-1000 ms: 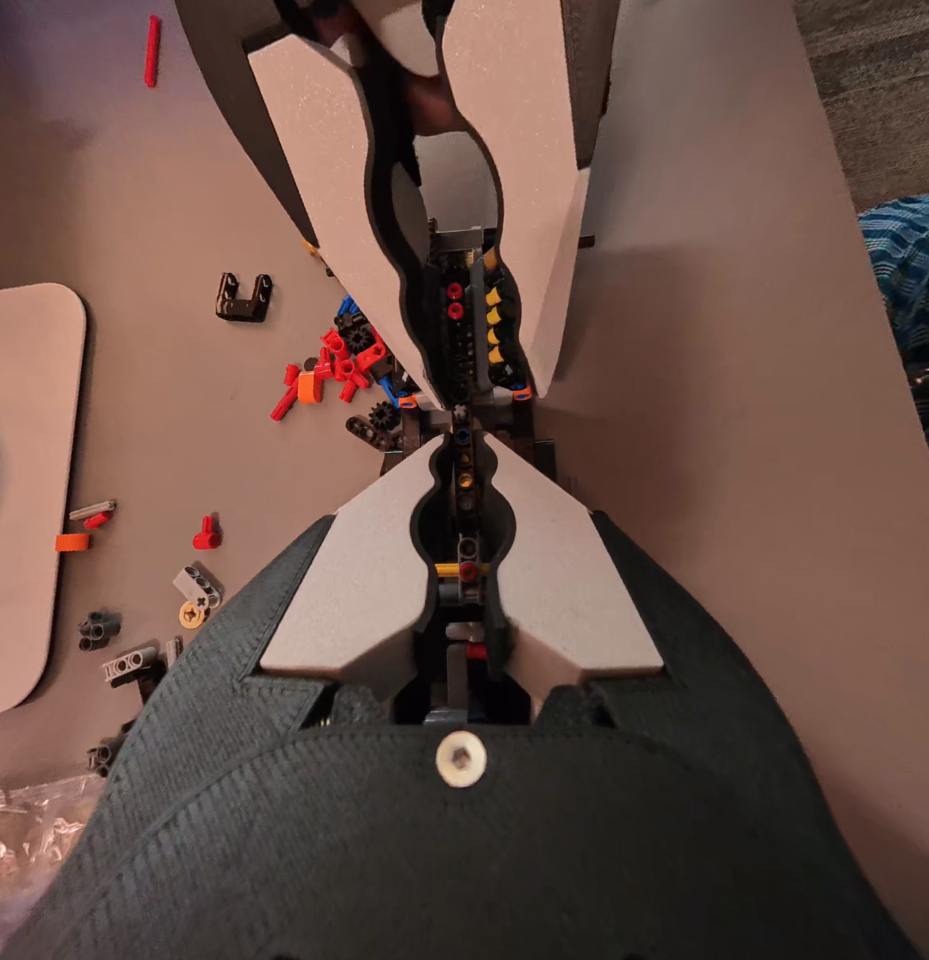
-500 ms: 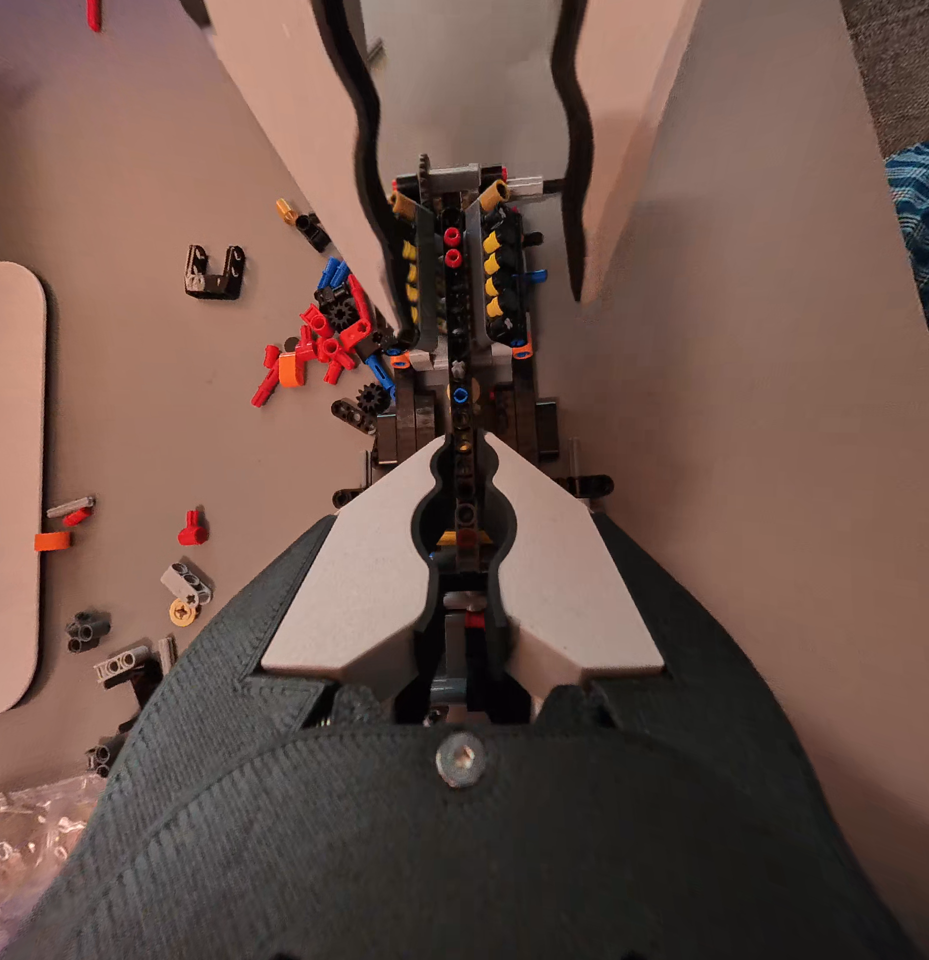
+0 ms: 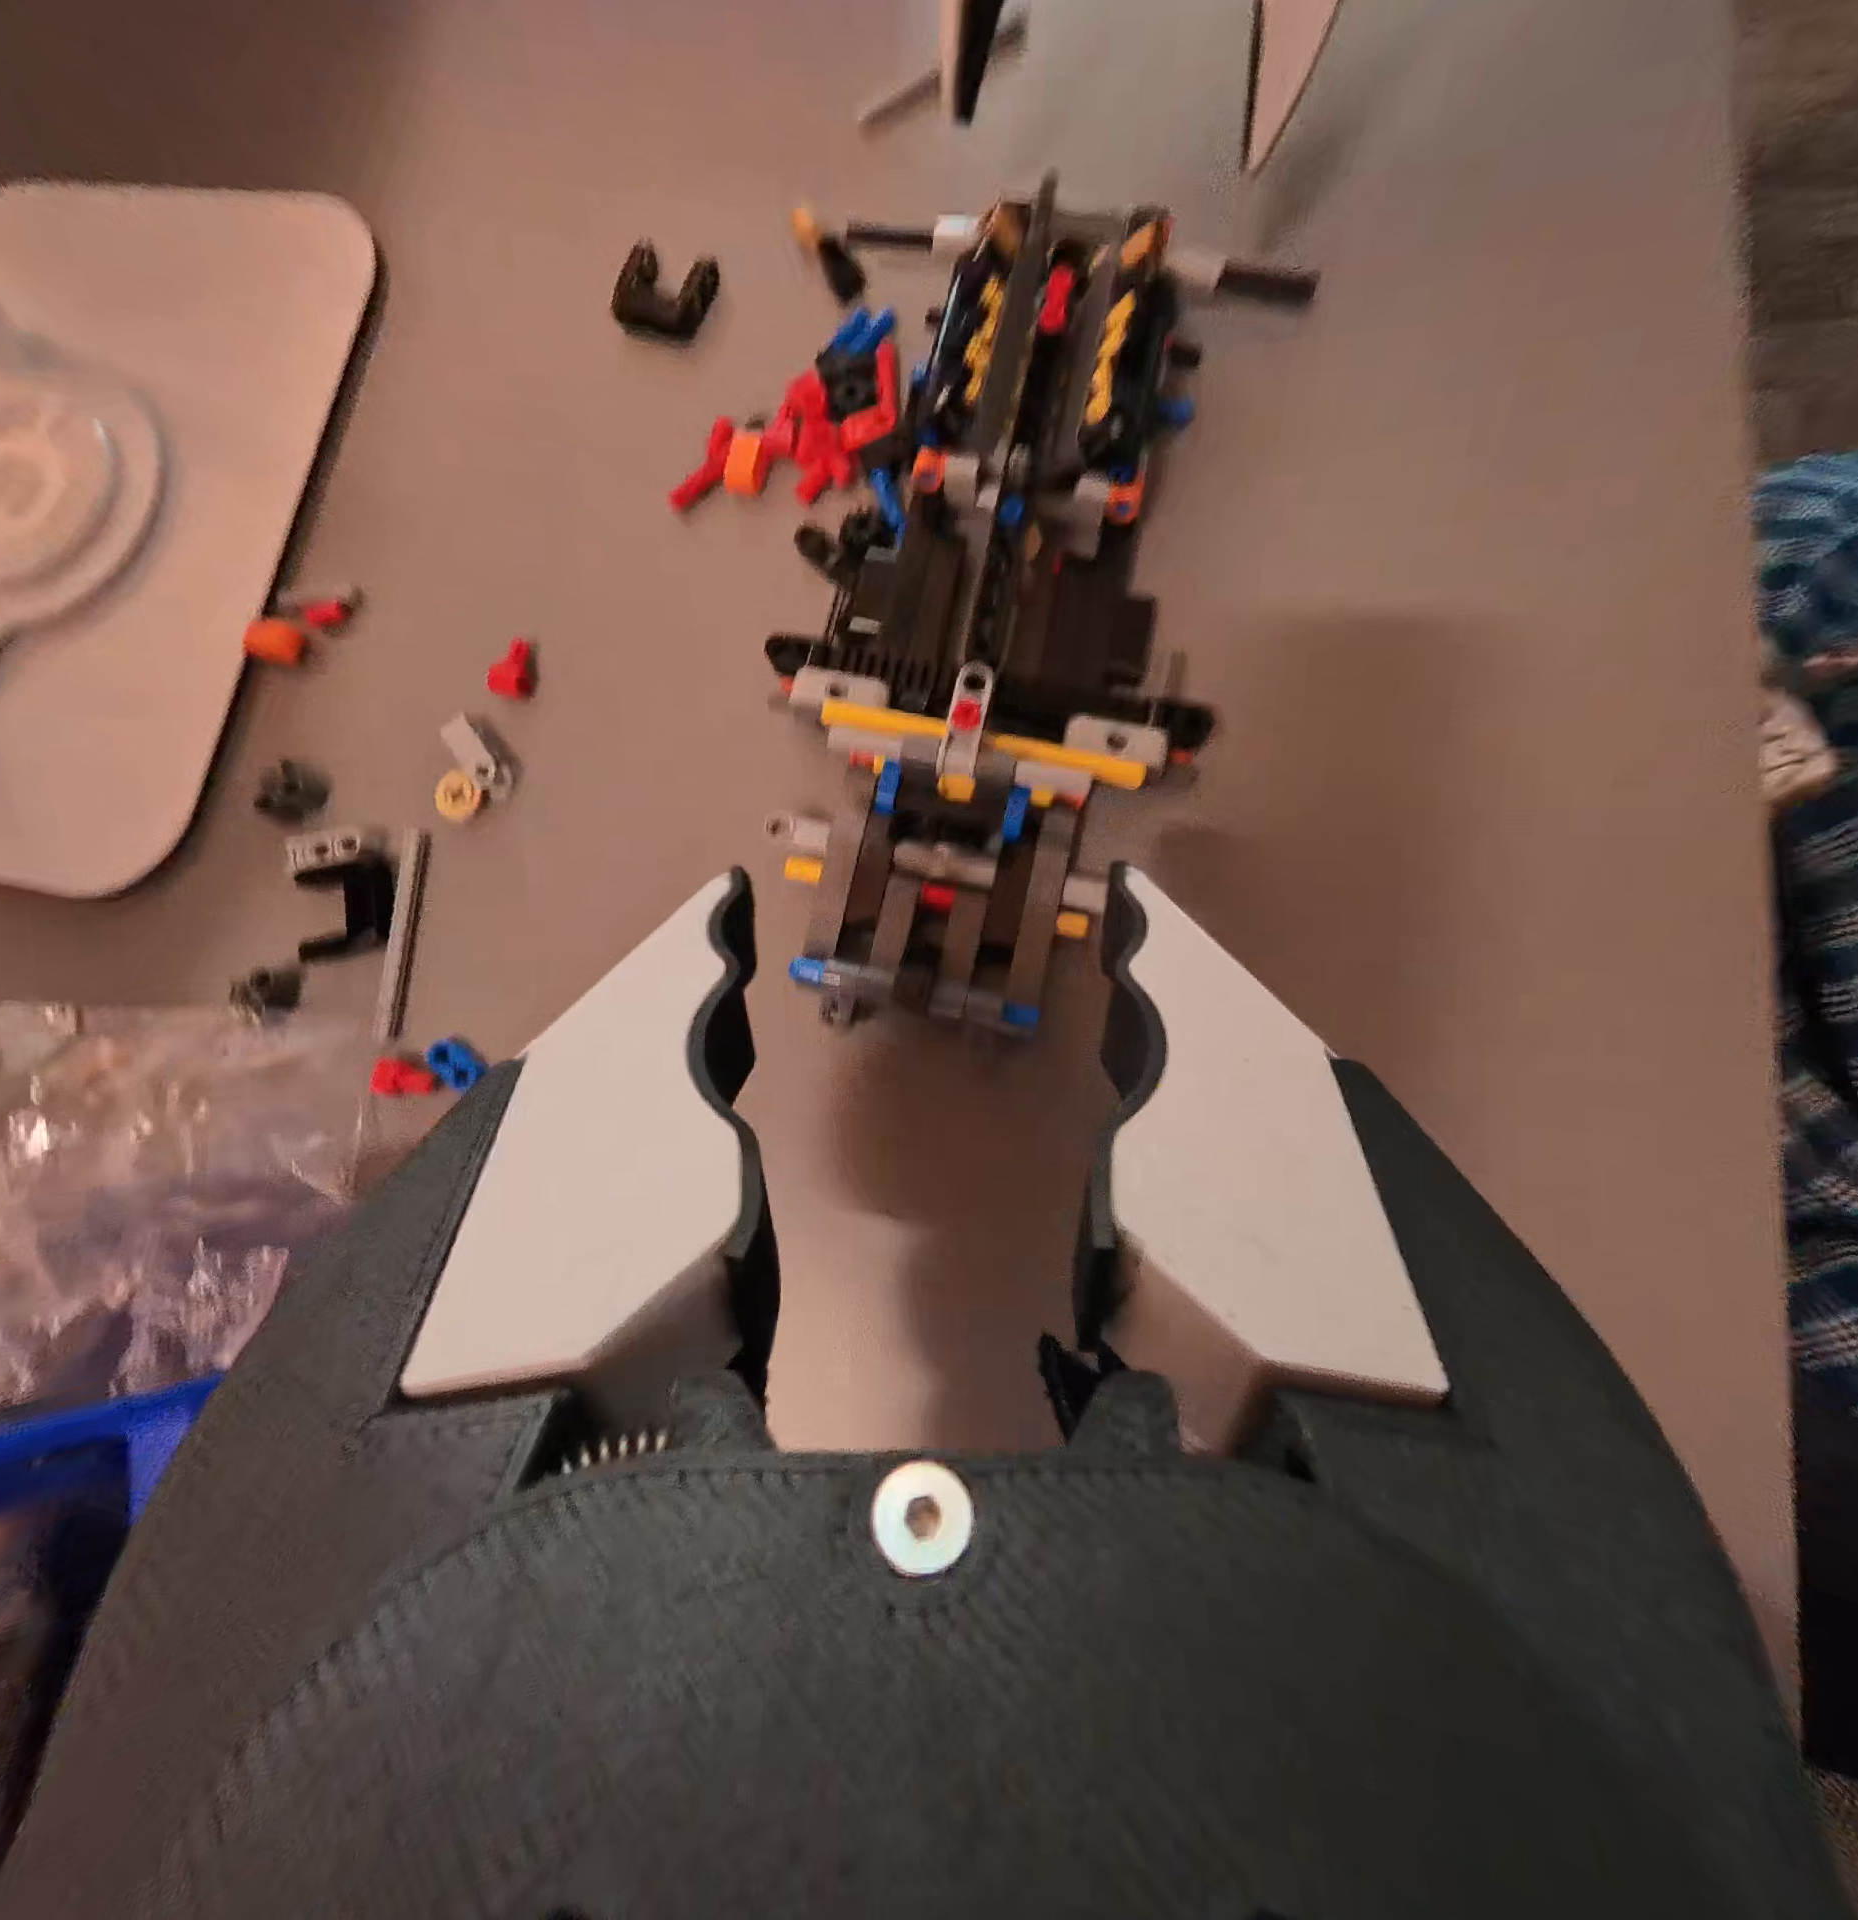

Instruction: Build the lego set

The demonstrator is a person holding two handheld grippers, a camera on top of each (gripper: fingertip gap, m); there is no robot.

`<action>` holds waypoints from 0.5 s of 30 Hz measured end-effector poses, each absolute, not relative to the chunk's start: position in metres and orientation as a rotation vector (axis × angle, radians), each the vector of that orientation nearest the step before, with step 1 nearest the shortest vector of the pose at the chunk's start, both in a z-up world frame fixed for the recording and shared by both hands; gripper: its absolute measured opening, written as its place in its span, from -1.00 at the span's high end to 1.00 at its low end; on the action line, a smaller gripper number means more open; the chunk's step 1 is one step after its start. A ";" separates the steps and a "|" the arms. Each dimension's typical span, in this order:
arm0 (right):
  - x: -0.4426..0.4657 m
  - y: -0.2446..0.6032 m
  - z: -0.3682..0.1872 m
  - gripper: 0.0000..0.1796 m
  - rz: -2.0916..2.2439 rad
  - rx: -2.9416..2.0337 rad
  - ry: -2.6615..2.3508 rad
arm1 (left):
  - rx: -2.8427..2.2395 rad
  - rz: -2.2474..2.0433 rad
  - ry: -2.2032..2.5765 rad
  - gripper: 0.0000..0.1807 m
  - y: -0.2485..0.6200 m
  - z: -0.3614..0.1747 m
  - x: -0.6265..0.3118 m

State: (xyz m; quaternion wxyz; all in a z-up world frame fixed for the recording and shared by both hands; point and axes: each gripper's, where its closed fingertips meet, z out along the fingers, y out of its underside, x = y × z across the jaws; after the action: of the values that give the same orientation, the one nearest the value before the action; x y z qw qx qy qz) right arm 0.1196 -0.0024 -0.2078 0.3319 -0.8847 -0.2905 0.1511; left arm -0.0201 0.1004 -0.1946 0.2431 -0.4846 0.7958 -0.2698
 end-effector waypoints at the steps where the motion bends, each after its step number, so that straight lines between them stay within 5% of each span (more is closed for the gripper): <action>1: 0.121 -0.003 -0.213 0.22 0.389 -2.322 -0.763 | -1.353 -0.716 2.167 0.23 0.103 -0.201 -0.025; 9: 0.104 -0.002 -0.229 0.29 0.543 -2.302 -0.722 | -1.479 -0.679 2.143 0.02 0.106 -0.235 -0.034; 15: 0.101 0.001 -0.228 0.41 0.525 -2.287 -0.702 | -1.448 -0.694 2.142 0.16 0.108 -0.234 -0.026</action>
State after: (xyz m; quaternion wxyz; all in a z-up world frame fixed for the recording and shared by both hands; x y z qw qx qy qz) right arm 0.1014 0.0007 -0.2279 0.3392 -0.8785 -0.2695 0.2016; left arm -0.0260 0.1078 -0.2337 0.2301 -0.5265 0.7786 -0.2521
